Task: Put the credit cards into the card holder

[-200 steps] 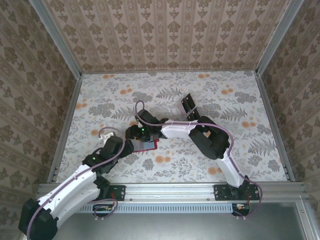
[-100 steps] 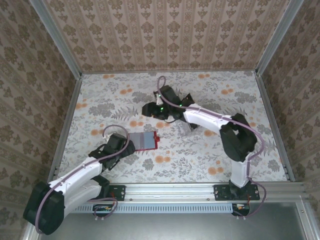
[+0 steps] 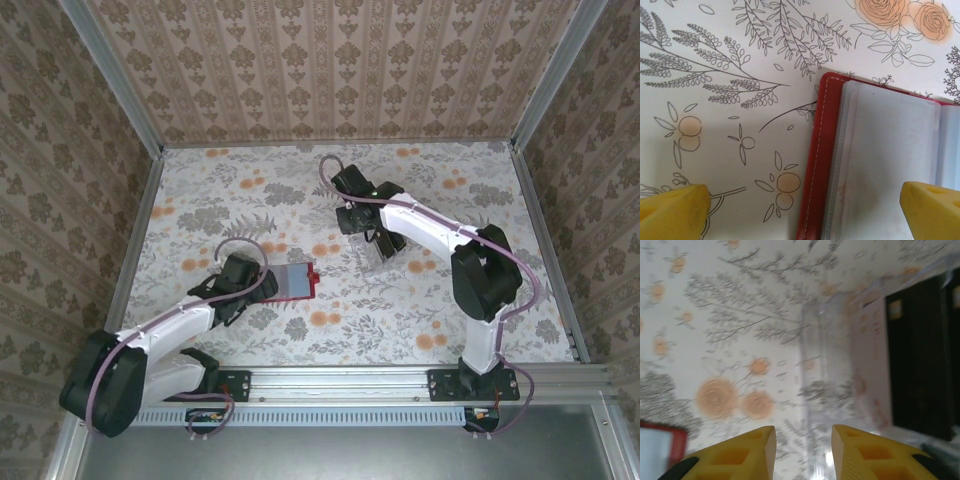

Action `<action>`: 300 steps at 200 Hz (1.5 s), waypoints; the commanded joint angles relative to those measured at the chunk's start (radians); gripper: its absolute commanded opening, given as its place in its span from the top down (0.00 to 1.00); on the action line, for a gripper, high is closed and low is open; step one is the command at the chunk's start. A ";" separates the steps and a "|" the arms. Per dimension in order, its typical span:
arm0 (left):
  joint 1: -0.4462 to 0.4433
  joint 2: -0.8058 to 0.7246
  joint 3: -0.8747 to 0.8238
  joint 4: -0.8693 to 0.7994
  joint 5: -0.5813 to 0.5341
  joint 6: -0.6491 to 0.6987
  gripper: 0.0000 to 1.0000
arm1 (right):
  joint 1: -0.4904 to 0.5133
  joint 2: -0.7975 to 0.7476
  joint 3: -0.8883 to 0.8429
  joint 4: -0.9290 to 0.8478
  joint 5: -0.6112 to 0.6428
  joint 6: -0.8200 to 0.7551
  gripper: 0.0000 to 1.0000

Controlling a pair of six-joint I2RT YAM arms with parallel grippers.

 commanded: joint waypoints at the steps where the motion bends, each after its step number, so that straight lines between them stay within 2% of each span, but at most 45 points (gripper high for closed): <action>1: 0.007 0.018 0.036 0.034 0.014 0.030 0.00 | 0.001 0.041 0.056 -0.083 0.172 -0.102 0.64; 38: 0.008 0.040 0.044 0.040 0.020 0.035 0.00 | -0.005 0.100 0.102 -0.095 0.224 -0.137 0.64; 112: 0.009 0.032 0.035 0.035 0.020 0.036 0.00 | -0.018 0.158 0.140 -0.098 0.239 -0.146 0.65; 169: 0.009 0.037 0.032 0.042 0.020 0.034 0.00 | -0.018 0.120 0.126 -0.081 0.235 -0.146 0.65; 271: 0.010 0.038 0.031 0.041 0.020 0.034 0.00 | -0.020 0.175 0.126 -0.085 0.208 -0.145 0.65; 300: 0.009 0.039 0.030 0.041 0.020 0.033 0.00 | -0.020 0.176 0.122 -0.084 0.194 -0.139 0.68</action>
